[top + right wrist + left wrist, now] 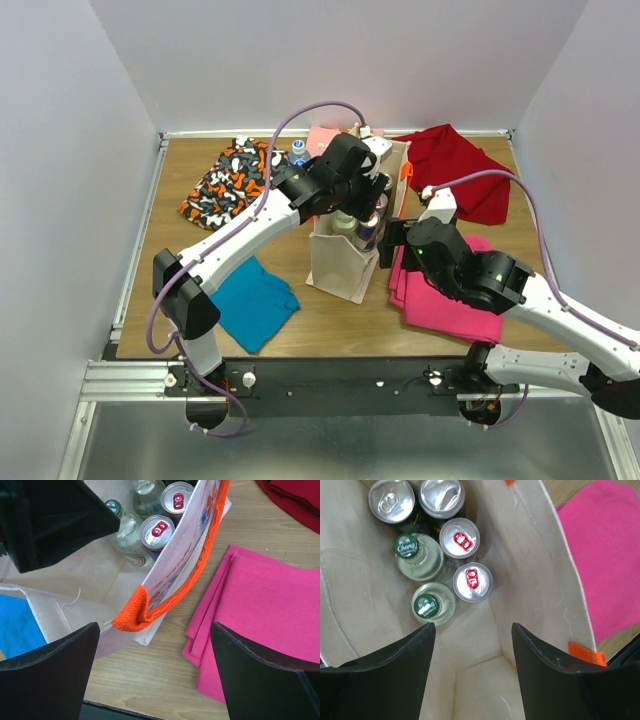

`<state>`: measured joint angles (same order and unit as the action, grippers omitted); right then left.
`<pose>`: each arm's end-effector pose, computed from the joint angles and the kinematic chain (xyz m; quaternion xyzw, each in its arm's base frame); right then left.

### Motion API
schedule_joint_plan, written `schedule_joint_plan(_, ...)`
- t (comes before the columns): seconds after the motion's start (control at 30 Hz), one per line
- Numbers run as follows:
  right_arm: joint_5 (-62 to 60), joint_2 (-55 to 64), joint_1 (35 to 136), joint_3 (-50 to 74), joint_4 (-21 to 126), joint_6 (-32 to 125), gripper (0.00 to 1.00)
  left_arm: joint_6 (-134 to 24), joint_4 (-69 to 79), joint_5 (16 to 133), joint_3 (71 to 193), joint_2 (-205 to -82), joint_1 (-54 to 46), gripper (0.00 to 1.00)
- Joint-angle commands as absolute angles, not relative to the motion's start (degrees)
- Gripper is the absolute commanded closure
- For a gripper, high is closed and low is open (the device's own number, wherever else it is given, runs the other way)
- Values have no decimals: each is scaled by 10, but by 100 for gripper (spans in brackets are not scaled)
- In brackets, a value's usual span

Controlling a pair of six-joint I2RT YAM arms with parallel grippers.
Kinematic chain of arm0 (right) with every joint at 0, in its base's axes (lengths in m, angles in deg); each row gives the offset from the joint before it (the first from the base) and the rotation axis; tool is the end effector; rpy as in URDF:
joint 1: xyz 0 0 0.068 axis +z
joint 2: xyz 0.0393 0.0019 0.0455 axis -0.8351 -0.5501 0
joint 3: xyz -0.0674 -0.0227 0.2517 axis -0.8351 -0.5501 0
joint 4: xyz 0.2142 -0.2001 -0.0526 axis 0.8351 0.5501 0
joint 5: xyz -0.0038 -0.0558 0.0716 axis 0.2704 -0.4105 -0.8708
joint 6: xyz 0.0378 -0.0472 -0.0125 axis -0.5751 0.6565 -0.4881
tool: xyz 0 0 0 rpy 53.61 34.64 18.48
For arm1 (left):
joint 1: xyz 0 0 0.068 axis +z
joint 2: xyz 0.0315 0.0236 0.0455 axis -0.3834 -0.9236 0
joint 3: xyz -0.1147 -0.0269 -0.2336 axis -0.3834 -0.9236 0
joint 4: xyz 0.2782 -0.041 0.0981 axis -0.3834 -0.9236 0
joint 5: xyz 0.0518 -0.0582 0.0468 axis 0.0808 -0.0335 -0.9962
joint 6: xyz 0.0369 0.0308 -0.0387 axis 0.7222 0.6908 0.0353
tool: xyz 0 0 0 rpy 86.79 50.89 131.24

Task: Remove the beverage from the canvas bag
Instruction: Take out the drink from the canvas bag.

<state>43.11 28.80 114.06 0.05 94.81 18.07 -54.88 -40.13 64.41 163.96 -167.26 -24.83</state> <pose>0.1564 0.1938 0.3503 -0.0267 0.8597 0.1170 0.4965 0.2950 -0.3184 0.3698 0.2729 0.8579 -0.2007 0.3863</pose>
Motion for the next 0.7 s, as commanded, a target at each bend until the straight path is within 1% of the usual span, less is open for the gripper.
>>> schedule_joint_plan(0.0, 423, 291, 1144, 6, 948, 187, 0, -575, -388, 614, 1632, -1684, -247, 28)
schedule_joint_plan(0.13, 426, 304, 1143, 4, 944, 186, 0, -581, -416, 597, 1661, -1711, -244, 27)
schedule_joint_plan(0.2, 427, 309, 1143, 6, 945, 186, 0, -587, -416, 589, 1659, -1716, -242, 23)
schedule_joint_plan(0.4, 432, 315, 1143, 8, 949, 187, 0, -612, -408, 580, 1631, -1718, -232, 18)
schedule_joint_plan(0.53, 432, 316, 1143, 7, 951, 188, 0, -628, -384, 592, 1596, -1707, -220, 16)
schedule_joint_plan(0.67, 433, 313, 1143, 10, 954, 189, 0, -632, -383, 620, 1595, -1714, -203, 16)
